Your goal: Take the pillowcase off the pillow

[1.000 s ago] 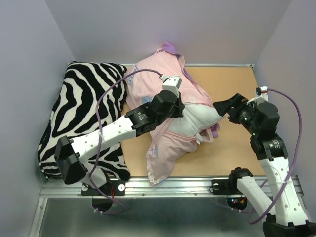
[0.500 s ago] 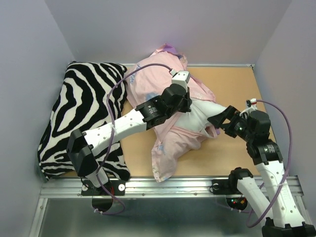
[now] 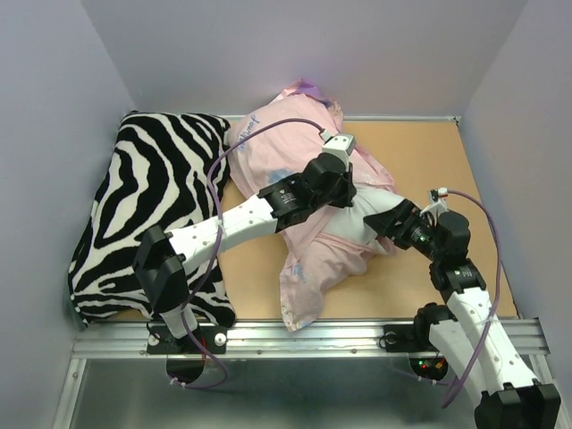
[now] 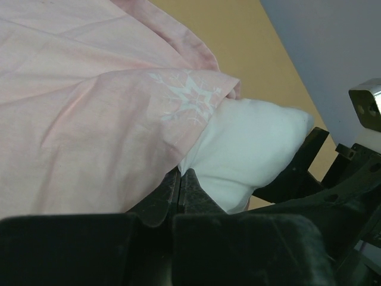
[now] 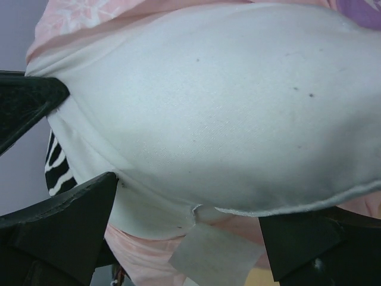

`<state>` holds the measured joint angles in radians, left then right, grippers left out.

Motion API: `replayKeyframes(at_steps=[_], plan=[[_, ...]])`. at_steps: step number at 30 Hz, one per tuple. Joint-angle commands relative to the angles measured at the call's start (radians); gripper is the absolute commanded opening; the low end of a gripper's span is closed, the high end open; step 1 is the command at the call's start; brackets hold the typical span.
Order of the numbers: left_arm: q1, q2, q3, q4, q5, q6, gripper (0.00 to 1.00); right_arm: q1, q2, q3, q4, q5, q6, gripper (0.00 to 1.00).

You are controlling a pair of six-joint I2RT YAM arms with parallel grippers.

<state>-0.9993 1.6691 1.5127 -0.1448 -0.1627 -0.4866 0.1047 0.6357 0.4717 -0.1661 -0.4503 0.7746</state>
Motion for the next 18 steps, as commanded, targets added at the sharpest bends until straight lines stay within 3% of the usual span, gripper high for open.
replayKeyframes(at_steps=[1, 5, 10, 12, 13, 14, 16, 17, 18], plan=[[0.007, -0.006, 0.037, 0.106, 0.043, -0.003, 0.00, -0.002, 0.021, -0.090, 0.301, -0.062, 0.037, 1.00], [0.007, 0.023, 0.050, 0.106, 0.095, 0.008, 0.00, 0.016, 0.094, -0.168, 0.480, -0.079, 0.070, 1.00], [-0.013, 0.080, 0.070, 0.102, 0.157, 0.020, 0.00, 0.032, 0.140, -0.183, 0.565, -0.041, 0.086, 0.96], [-0.035, 0.084, 0.069, 0.096, 0.157, 0.032, 0.00, 0.033, 0.127, -0.157, 0.548, -0.025, 0.083, 0.60], [-0.041, 0.074, 0.066, 0.094, 0.157, 0.039, 0.00, 0.035, 0.121, -0.107, 0.477, -0.010, 0.077, 0.17], [-0.059, 0.063, 0.064, 0.093, 0.157, 0.046, 0.13, 0.036, 0.114, -0.082, 0.433, 0.040, 0.052, 0.03], [-0.081, 0.017, 0.061, 0.087, 0.147, 0.077, 0.31, 0.038, 0.082, -0.021, 0.348, 0.102, 0.040, 0.00], [-0.108, -0.002, 0.064, 0.073, 0.117, 0.089, 0.47, 0.038, 0.064, -0.002, 0.324, 0.120, 0.035, 0.01], [-0.128, -0.020, 0.066, 0.061, 0.098, 0.100, 0.51, 0.038, 0.059, 0.016, 0.304, 0.134, 0.032, 0.01]])
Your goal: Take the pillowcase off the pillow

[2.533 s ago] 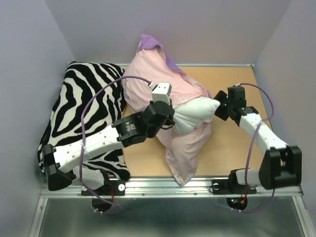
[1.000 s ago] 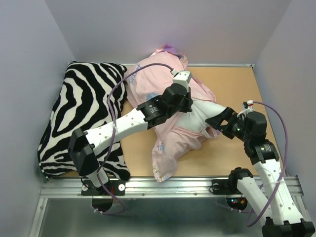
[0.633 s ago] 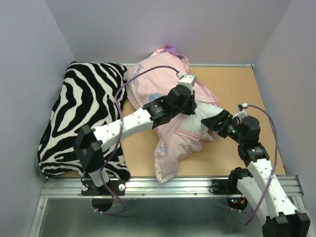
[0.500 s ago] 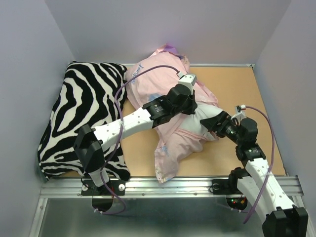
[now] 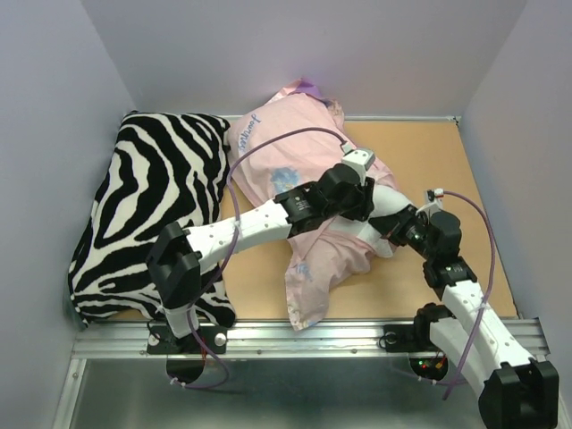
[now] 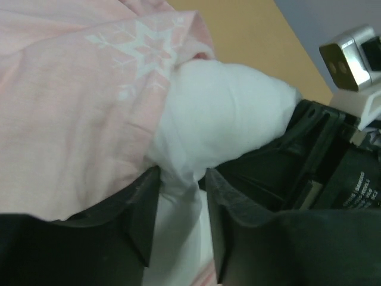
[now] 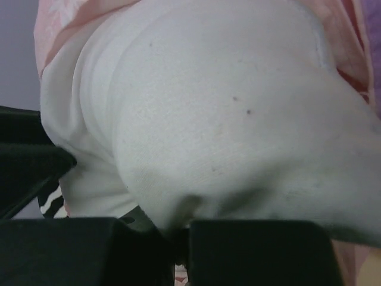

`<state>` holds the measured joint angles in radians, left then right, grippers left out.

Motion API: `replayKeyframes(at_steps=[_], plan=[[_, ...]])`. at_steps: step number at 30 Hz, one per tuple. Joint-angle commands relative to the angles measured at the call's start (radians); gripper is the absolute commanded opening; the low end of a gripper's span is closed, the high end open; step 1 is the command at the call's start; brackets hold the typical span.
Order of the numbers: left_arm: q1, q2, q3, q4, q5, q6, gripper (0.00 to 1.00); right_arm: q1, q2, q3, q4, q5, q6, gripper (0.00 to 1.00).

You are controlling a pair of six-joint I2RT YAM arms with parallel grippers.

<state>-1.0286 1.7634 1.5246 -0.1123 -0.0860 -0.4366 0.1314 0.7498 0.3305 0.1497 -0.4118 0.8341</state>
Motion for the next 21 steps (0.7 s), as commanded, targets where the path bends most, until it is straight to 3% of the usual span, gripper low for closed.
replayKeyframes(at_steps=[1, 6, 7, 9, 12, 17, 21], plan=[[-0.119, -0.149, 0.054, 0.017, 0.002, 0.080, 0.53, 0.011, -0.059, 0.174, -0.056, 0.111, -0.030, 0.01], [-0.257, -0.269, -0.023, -0.036, -0.191, 0.029, 0.57, 0.010, -0.023, 0.280, -0.111, 0.134, -0.035, 0.00], [-0.313, -0.307, -0.070, -0.073, -0.318, 0.000, 0.57, 0.010, -0.012, 0.291, -0.116, 0.133, -0.035, 0.01], [-0.362, -0.341, -0.151, -0.160, -0.499, -0.137, 0.57, 0.013, 0.011, 0.321, -0.124, 0.126, -0.033, 0.00], [-0.471, -0.386, -0.249, -0.298, -0.657, -0.377, 0.57, 0.013, 0.028, 0.357, -0.147, 0.140, -0.055, 0.01], [-0.576, -0.340, -0.354, -0.424, -0.707, -0.641, 0.60, 0.011, 0.059, 0.436, -0.217, 0.128, -0.070, 0.01], [-0.600, -0.331, -0.394, -0.418, -0.748, -0.694, 0.63, 0.013, 0.077, 0.476, -0.255, 0.134, -0.090, 0.01]])
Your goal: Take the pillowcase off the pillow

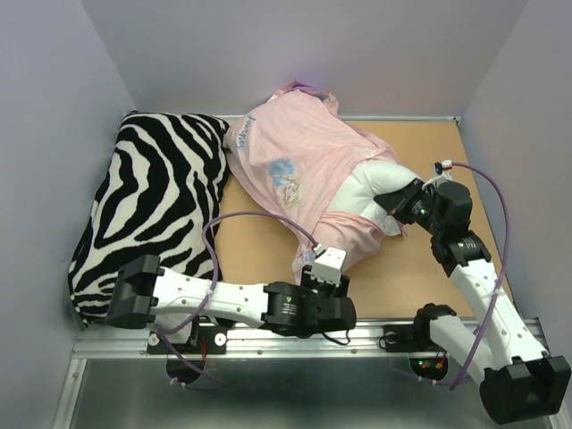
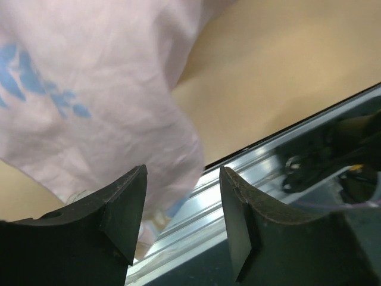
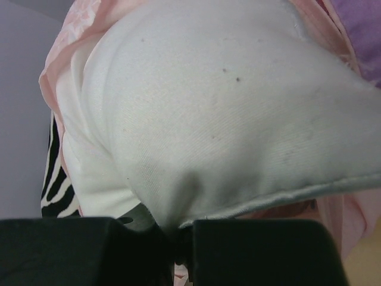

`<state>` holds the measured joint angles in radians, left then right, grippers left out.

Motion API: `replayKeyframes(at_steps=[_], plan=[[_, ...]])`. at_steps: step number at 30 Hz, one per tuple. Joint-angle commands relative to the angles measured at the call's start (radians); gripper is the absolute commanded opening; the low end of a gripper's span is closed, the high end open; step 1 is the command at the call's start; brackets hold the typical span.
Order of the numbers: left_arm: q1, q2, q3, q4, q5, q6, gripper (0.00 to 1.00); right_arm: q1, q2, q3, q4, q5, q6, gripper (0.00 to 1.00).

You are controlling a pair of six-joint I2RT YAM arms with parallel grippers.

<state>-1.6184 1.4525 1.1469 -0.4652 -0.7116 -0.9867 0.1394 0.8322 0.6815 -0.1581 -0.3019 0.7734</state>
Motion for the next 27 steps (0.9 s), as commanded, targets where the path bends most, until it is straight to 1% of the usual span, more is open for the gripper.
replayKeyframes(at_steps=[1, 5, 6, 7, 8, 9, 12, 13, 16, 20, 21, 23, 24, 25, 26, 27], plan=[[-0.011, -0.017, -0.025, -0.061, -0.132, -0.145, 0.63, 0.005, 0.001, 0.130, 0.045, 0.023, -0.032, 0.01], [-0.006, 0.019, 0.011, -0.150, -0.213, -0.190, 0.65, 0.006, 0.007, 0.138, 0.039, 0.014, -0.028, 0.01], [-0.006, 0.019, 0.011, -0.150, -0.213, -0.184, 0.65, 0.006, 0.008, 0.139, 0.037, 0.012, -0.031, 0.01], [-0.008, 0.017, 0.019, -0.121, -0.221, -0.164, 0.68, 0.008, 0.008, 0.141, 0.034, 0.012, -0.029, 0.01], [-0.008, 0.014, 0.020, -0.096, -0.219, -0.098, 0.70, 0.006, 0.007, 0.141, 0.029, 0.014, -0.031, 0.01], [-0.012, 0.003, 0.022, -0.034, -0.207, -0.067, 0.70, 0.006, 0.005, 0.142, 0.028, 0.015, -0.034, 0.01], [-0.011, -0.009, 0.022, 0.026, -0.204, -0.006, 0.72, 0.009, 0.012, 0.148, 0.014, 0.017, -0.040, 0.01], [-0.008, -0.011, 0.025, 0.043, -0.212, 0.002, 0.78, 0.009, 0.012, 0.150, 0.014, 0.017, -0.040, 0.01], [0.021, 0.009, 0.057, -0.012, -0.241, -0.047, 0.78, 0.009, 0.013, 0.151, 0.012, 0.014, -0.039, 0.01], [0.071, 0.029, 0.047, -0.023, -0.232, -0.049, 0.76, 0.009, 0.013, 0.158, 0.006, 0.014, -0.037, 0.00], [0.078, 0.025, 0.028, -0.013, -0.226, -0.049, 0.70, 0.011, 0.018, 0.164, 0.000, 0.014, -0.039, 0.00], [0.081, 0.013, 0.004, 0.032, -0.209, -0.021, 0.54, 0.011, 0.027, 0.180, -0.011, 0.014, -0.042, 0.01], [0.081, 0.006, -0.010, 0.060, -0.183, -0.001, 0.39, 0.011, 0.031, 0.202, -0.017, 0.020, -0.043, 0.00], [0.081, 0.000, -0.031, 0.100, -0.172, 0.011, 0.33, 0.011, 0.045, 0.217, -0.024, 0.023, -0.043, 0.00], [0.081, 0.000, -0.039, 0.111, -0.160, 0.011, 0.18, 0.009, 0.053, 0.231, -0.030, 0.024, -0.042, 0.00], [0.080, 0.000, -0.050, 0.118, -0.137, 0.008, 0.11, 0.009, 0.062, 0.263, -0.035, 0.029, -0.042, 0.01]])
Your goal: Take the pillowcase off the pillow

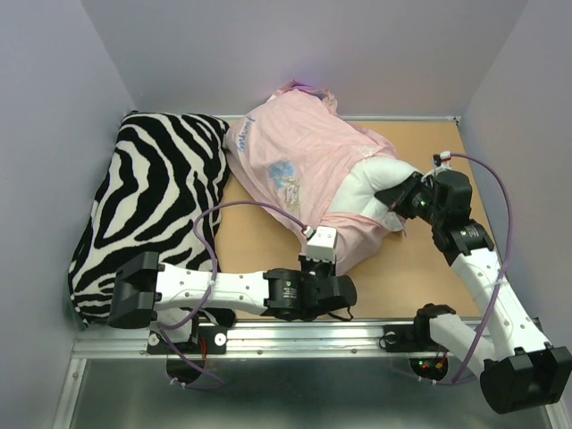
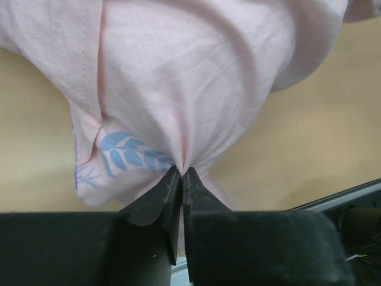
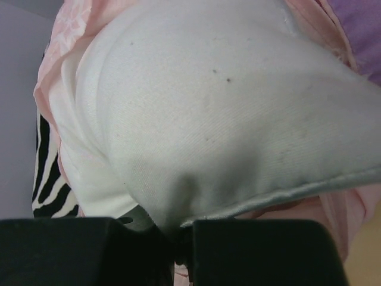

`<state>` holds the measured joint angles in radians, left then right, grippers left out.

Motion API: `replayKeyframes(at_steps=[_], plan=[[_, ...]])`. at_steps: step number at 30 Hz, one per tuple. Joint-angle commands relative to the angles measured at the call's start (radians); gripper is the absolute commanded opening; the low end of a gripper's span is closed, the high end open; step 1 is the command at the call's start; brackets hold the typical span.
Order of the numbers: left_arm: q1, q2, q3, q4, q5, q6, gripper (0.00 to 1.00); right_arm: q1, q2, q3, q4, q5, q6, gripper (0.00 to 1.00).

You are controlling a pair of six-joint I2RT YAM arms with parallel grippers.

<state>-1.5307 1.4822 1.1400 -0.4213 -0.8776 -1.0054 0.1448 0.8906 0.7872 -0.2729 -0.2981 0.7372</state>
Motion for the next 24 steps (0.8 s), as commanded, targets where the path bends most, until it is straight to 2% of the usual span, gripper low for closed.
replayKeyframes(at_steps=[1, 3, 7, 13, 14, 18, 21, 24], plan=[[-0.011, -0.034, -0.065, 0.088, 0.040, 0.022, 0.05, 0.006, 0.014, 0.174, 0.072, 0.033, -0.009, 0.01], [-0.019, -0.048, -0.100, 0.104, 0.063, -0.007, 0.00, 0.006, 0.047, 0.211, 0.051, 0.059, -0.021, 0.00], [-0.025, -0.124, -0.278, 0.173, 0.135, -0.090, 0.00, 0.006, 0.120, 0.337, 0.015, 0.116, -0.041, 0.01], [-0.002, -0.203, -0.452, 0.203, 0.166, -0.199, 0.00, 0.006, 0.312, 0.706, -0.097, 0.183, -0.065, 0.00], [0.004, -0.209, -0.473, 0.217, 0.173, -0.199, 0.00, 0.006, 0.332, 0.803, -0.124, 0.204, -0.065, 0.01], [0.015, -0.237, -0.565, 0.291, 0.215, -0.223, 0.00, 0.004, 0.453, 0.993, -0.205, 0.258, -0.082, 0.00], [0.015, -0.237, -0.600, 0.306, 0.238, -0.251, 0.00, 0.006, 0.539, 1.203, -0.268, 0.283, -0.099, 0.01], [0.030, -0.256, -0.635, 0.322, 0.239, -0.285, 0.00, 0.004, 0.593, 1.283, -0.304, 0.290, -0.099, 0.01]])
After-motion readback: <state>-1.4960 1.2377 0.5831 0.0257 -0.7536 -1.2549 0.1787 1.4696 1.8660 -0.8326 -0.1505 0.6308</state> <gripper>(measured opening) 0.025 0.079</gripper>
